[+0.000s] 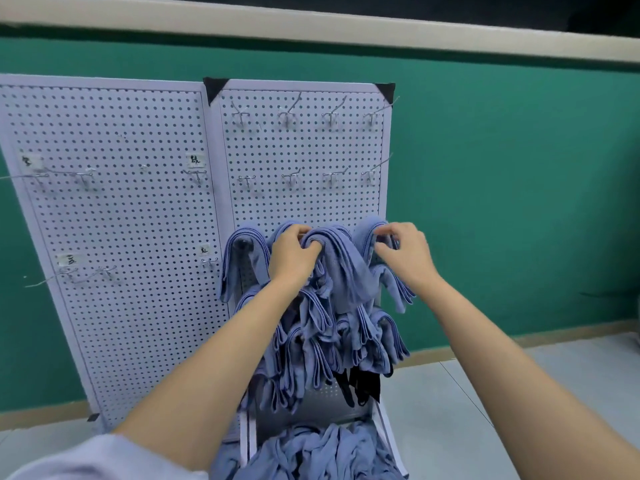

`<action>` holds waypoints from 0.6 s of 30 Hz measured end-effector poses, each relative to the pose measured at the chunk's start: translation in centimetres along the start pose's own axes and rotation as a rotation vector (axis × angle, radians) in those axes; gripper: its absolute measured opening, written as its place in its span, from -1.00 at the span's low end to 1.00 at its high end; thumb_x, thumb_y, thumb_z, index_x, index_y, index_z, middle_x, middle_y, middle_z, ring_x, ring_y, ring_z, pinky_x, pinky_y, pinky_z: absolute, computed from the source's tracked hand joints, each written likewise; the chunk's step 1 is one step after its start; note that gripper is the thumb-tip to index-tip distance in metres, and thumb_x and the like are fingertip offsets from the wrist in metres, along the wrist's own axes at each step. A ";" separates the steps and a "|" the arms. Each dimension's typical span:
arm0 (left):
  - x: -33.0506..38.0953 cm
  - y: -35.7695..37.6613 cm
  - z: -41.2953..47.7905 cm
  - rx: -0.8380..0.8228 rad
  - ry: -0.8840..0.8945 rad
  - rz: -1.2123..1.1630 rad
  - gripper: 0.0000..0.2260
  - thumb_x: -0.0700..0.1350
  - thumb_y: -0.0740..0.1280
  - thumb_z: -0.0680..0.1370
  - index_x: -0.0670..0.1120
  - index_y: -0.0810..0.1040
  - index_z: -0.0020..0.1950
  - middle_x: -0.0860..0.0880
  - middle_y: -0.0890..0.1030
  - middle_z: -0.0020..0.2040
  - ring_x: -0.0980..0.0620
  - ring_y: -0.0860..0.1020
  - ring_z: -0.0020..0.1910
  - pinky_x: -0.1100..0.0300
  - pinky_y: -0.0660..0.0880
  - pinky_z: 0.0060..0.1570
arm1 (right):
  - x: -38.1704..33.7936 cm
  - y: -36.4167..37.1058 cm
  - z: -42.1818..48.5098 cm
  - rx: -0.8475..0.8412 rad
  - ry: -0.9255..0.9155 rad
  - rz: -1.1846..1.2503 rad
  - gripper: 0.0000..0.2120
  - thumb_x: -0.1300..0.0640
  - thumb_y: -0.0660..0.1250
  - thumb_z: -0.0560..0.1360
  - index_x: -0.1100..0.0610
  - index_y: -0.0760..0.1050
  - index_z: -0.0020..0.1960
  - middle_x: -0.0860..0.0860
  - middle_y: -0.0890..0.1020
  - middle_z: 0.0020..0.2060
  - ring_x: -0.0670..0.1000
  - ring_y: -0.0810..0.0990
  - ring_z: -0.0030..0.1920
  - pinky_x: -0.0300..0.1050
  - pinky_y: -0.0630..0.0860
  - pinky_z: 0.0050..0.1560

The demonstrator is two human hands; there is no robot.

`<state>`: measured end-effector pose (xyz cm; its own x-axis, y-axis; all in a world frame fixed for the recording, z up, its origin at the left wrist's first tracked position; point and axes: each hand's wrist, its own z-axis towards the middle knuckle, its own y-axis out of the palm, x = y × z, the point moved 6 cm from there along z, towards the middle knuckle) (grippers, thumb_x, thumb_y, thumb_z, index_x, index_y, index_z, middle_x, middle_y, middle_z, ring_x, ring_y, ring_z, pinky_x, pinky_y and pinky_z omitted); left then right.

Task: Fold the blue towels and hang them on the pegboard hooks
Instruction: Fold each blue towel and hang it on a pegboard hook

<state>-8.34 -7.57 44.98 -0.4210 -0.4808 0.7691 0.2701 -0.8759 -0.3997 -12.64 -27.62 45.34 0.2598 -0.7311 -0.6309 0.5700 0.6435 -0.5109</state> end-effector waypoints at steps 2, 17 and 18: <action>1.2 0.5 0.4 -0.001 0.022 0.049 -0.85 -0.11 0.29 0.56 -0.05 0.52 0.12 0.06 0.54 -0.12 0.07 0.48 -0.25 0.07 0.51 -0.17 | -1.7 1.4 0.2 -0.110 -0.107 0.009 -0.65 0.06 0.36 0.47 0.08 0.49 0.23 0.01 0.50 0.18 0.04 0.40 0.26 0.00 0.36 0.28; 9.1 8.0 5.8 -0.093 0.212 -0.096 -0.79 -0.26 0.33 0.51 -0.12 0.54 0.12 0.04 0.54 -0.09 0.06 0.50 -0.11 0.23 0.44 -0.08 | 2.8 -3.6 8.6 0.252 -0.075 0.149 -0.74 0.29 0.24 0.47 0.08 0.52 0.11 -0.01 0.62 -0.03 0.00 0.54 -0.02 -0.12 0.46 0.02; 10.1 8.3 6.5 -0.072 0.243 -0.113 -0.79 -0.26 0.30 0.52 -0.11 0.55 0.14 0.05 0.55 -0.09 0.07 0.50 -0.12 0.23 0.43 -0.09 | 2.7 -4.3 9.6 0.285 -0.086 0.160 -0.74 0.29 0.24 0.47 0.08 0.52 0.11 -0.02 0.61 -0.03 0.00 0.54 -0.03 -0.15 0.44 0.01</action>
<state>-4.71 -19.42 52.65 -0.6430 -0.3675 0.6719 0.1513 -0.9210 -0.3590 -6.93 -34.54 51.40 0.4214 -0.6501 -0.6322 0.7085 0.6712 -0.2180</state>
